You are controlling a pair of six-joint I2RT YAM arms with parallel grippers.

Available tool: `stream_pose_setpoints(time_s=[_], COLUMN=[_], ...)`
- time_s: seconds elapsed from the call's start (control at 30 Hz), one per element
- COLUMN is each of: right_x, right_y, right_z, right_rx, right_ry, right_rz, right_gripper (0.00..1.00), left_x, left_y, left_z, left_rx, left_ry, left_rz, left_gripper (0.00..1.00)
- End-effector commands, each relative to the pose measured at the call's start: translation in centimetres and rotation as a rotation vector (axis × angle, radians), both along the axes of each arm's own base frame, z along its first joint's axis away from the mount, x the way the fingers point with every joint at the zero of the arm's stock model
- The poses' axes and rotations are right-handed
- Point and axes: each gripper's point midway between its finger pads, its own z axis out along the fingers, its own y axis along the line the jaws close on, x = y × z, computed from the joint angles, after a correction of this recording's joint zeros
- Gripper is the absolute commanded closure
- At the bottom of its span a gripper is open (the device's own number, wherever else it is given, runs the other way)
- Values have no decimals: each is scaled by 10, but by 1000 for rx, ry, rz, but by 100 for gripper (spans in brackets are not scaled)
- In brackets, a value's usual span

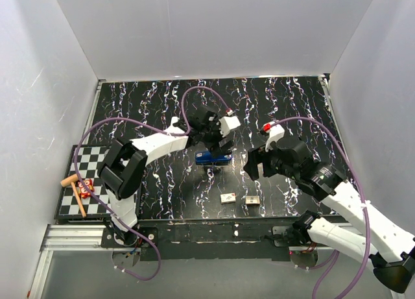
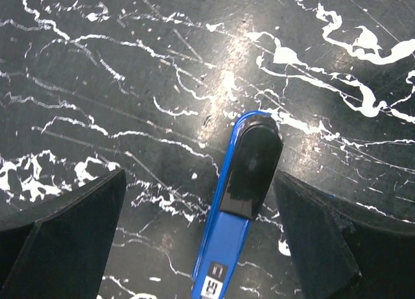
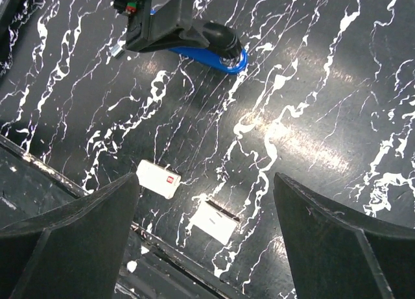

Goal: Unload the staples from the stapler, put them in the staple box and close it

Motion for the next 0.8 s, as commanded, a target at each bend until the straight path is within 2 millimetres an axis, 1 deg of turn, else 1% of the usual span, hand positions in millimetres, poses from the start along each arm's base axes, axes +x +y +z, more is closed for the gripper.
stream_pose_setpoints(time_s=[0.0,0.2,0.43,0.53,0.63,0.7,0.77], right_x=[-6,-7,-7,-7,-7,-7,-7], right_y=[6,13,17,19,19,19,20], right_z=[-6,-12,-18,-19,-20,-20,-20], right_rx=[30,35,35,37,33,36,38], right_ry=[26,46,63,67,70,72,70], right_rz=[24,51,68,72,73,72,70], right_gripper=[8,9,9,10,10,10,10], left_x=[12,4,-4,-5,-8,-7,-6], left_y=[-12,-17,-18,-19,-20,-19,-20], left_z=[12,-8,-25,-27,-30,-34,-33], left_rx=[1,21,42,40,41,49,47], left_ry=[-120,-100,-75,-65,-50,-44,-48], left_rz=[-36,-87,-119,-124,-134,-130,-128], left_gripper=[2,2,6,7,11,11,13])
